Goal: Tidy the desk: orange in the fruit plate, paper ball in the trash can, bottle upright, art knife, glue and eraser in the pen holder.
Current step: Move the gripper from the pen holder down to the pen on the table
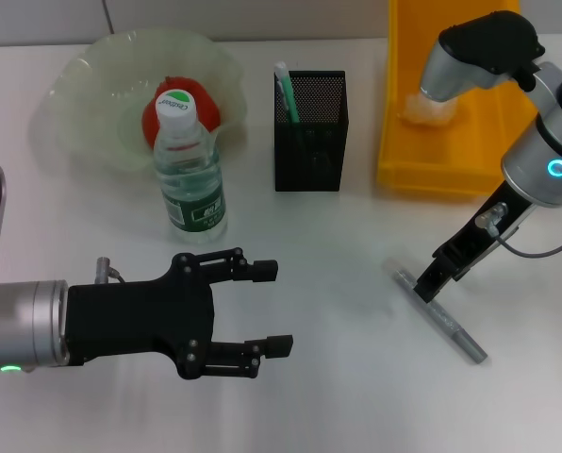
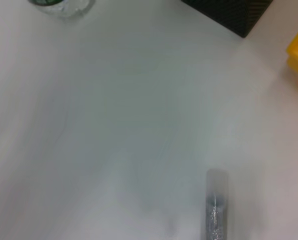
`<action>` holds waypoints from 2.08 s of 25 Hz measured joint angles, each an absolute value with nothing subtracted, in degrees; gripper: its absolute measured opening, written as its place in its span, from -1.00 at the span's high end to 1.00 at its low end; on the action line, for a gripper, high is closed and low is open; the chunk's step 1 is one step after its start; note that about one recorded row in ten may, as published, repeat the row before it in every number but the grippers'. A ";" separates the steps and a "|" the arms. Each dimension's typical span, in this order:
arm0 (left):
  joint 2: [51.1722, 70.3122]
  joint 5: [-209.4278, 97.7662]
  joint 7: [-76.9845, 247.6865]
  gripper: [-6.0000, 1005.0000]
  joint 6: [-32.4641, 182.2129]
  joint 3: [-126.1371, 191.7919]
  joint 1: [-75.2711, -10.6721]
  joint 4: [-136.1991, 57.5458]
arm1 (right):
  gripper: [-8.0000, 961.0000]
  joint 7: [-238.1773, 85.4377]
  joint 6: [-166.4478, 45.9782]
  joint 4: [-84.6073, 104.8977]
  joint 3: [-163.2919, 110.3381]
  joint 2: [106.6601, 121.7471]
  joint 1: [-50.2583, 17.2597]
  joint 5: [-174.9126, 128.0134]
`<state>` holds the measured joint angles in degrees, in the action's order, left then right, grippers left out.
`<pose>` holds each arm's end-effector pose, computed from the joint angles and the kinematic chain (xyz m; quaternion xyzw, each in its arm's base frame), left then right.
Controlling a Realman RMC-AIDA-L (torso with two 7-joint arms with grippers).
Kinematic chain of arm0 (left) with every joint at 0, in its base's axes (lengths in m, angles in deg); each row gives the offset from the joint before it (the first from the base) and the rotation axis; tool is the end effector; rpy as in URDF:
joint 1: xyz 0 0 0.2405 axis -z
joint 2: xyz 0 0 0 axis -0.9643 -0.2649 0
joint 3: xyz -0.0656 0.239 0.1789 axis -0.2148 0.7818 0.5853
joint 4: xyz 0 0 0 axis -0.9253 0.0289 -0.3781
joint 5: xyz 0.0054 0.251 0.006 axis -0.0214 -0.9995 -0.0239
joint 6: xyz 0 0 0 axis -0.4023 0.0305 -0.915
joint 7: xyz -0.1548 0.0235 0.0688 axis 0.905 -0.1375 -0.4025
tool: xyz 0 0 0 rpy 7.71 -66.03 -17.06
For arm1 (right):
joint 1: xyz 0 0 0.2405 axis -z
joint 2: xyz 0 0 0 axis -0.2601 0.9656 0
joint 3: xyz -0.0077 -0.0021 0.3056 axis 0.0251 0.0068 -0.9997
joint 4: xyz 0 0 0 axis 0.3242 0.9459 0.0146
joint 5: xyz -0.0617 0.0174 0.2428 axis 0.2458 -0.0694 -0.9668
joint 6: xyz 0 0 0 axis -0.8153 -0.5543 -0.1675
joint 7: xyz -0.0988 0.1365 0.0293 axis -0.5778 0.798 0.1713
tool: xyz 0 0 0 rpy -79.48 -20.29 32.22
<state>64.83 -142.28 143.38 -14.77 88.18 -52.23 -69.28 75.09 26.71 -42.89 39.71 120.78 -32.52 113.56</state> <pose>-0.3073 0.3096 -0.0933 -0.9482 -0.0787 -0.3061 0.0324 0.2168 0.4325 -0.0743 -0.8619 0.4373 -0.2415 0.0871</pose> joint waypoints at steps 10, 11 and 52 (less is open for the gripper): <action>64.92 -142.28 143.35 -0.61 -14.59 88.27 -52.02 -68.94 | -0.14 75.17 24.11 -39.00 42.81 120.97 -33.95 113.57; 64.92 -142.28 143.35 -0.60 -14.58 88.27 -52.01 -68.94 | -0.14 75.45 23.49 -38.45 43.63 121.03 -34.35 113.51; 64.92 -142.28 143.30 -0.59 -14.18 88.26 -52.10 -68.94 | 0.33 76.58 20.48 -35.88 50.72 121.20 -36.10 112.83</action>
